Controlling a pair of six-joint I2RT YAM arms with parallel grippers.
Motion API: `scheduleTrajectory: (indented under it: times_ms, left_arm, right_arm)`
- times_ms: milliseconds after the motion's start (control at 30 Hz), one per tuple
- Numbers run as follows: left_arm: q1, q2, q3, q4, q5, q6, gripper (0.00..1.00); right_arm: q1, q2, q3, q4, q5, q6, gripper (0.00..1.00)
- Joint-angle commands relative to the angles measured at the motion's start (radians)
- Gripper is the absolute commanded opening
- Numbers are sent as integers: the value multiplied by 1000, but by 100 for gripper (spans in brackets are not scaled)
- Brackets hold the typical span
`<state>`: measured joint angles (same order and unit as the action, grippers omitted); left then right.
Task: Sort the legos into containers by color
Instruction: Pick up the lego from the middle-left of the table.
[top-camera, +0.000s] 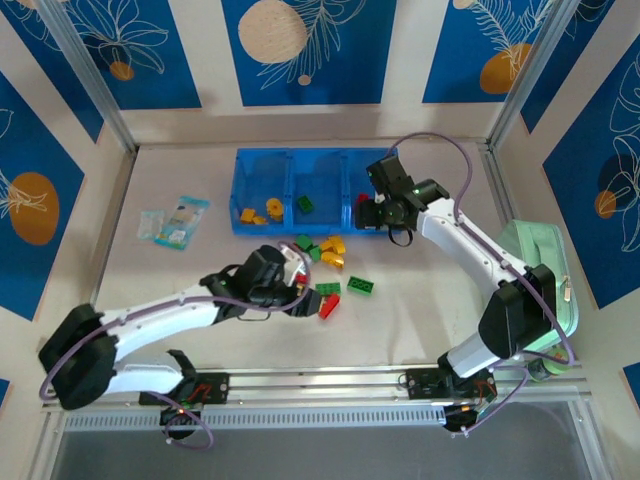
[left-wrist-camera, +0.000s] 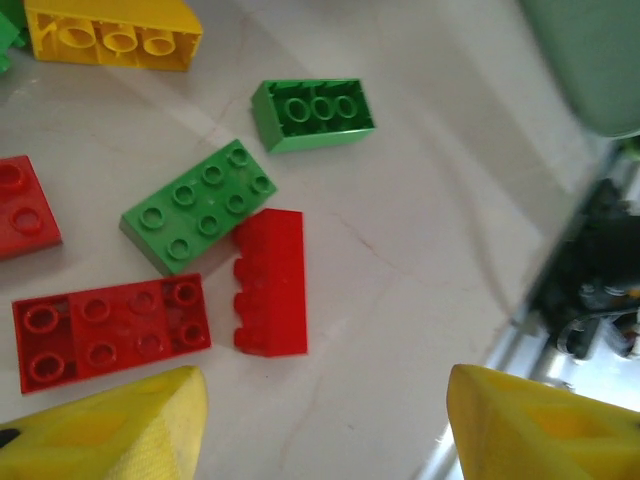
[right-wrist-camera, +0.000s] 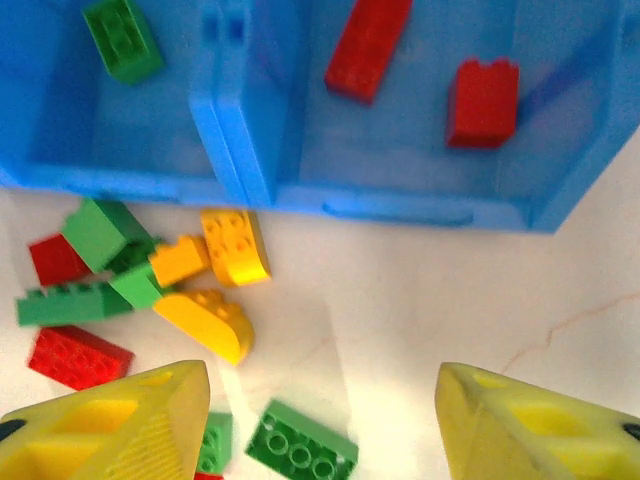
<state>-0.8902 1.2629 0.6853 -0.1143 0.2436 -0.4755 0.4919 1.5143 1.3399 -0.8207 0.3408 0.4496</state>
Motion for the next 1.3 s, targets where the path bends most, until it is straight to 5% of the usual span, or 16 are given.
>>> scheduleTrajectory:
  times_ms: [0, 700, 1267]
  left_arm:
    - [-55, 100, 108, -111, -144, 75, 63]
    - [-181, 553, 457, -377, -375, 111, 48]
    - [-206, 521, 517, -392, -357, 103, 28]
  right_arm:
    - [8, -69, -78, 26, 1, 37, 62]
    - [-41, -318, -379, 83, -49, 121, 60]
    - [-53, -395, -442, 76, -35, 155, 58]
